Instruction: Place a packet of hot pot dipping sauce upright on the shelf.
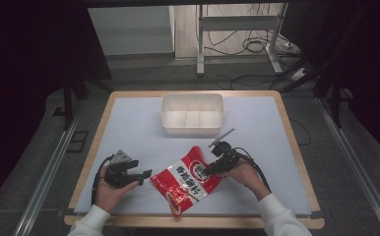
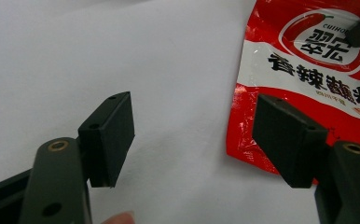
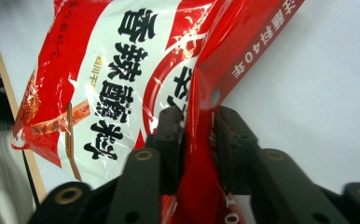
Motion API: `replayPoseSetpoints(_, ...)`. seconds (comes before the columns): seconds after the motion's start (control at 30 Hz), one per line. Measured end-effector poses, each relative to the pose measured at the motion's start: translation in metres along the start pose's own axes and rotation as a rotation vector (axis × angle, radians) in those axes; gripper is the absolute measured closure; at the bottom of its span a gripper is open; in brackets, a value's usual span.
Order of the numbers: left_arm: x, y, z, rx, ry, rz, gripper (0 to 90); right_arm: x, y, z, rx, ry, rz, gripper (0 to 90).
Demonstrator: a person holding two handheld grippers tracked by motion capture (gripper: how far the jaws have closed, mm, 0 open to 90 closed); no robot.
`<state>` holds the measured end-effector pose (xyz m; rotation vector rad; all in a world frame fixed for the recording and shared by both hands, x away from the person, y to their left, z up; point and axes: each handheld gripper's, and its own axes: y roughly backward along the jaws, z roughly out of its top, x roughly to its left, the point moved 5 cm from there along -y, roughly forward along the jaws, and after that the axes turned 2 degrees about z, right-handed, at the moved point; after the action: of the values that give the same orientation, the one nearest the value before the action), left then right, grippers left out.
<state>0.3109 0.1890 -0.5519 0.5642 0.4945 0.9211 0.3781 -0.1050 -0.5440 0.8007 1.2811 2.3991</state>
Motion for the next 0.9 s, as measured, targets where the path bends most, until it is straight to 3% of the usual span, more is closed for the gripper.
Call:
replayPoseSetpoints(0.47,0.002,0.001,0.000,-0.005,0.005,0.003,29.3,0.006,0.003,0.002,0.018,-0.002,0.038,86.1)
replayPoseSetpoints(0.63,0.002,0.001,-0.001,0.001,-0.005,0.013,29.3,0.006,0.010,0.005,-0.004,0.001,0.032,86.8)
replayPoseSetpoints(0.8,0.003,0.001,-0.001,0.000,-0.011,0.015,29.3,0.012,0.021,0.008,-0.013,0.038,-0.003,87.1)
replayPoseSetpoints(0.9,0.003,0.002,-0.001,-0.004,0.002,0.013,29.3,0.014,0.026,0.009,-0.028,0.042,-0.011,87.3)
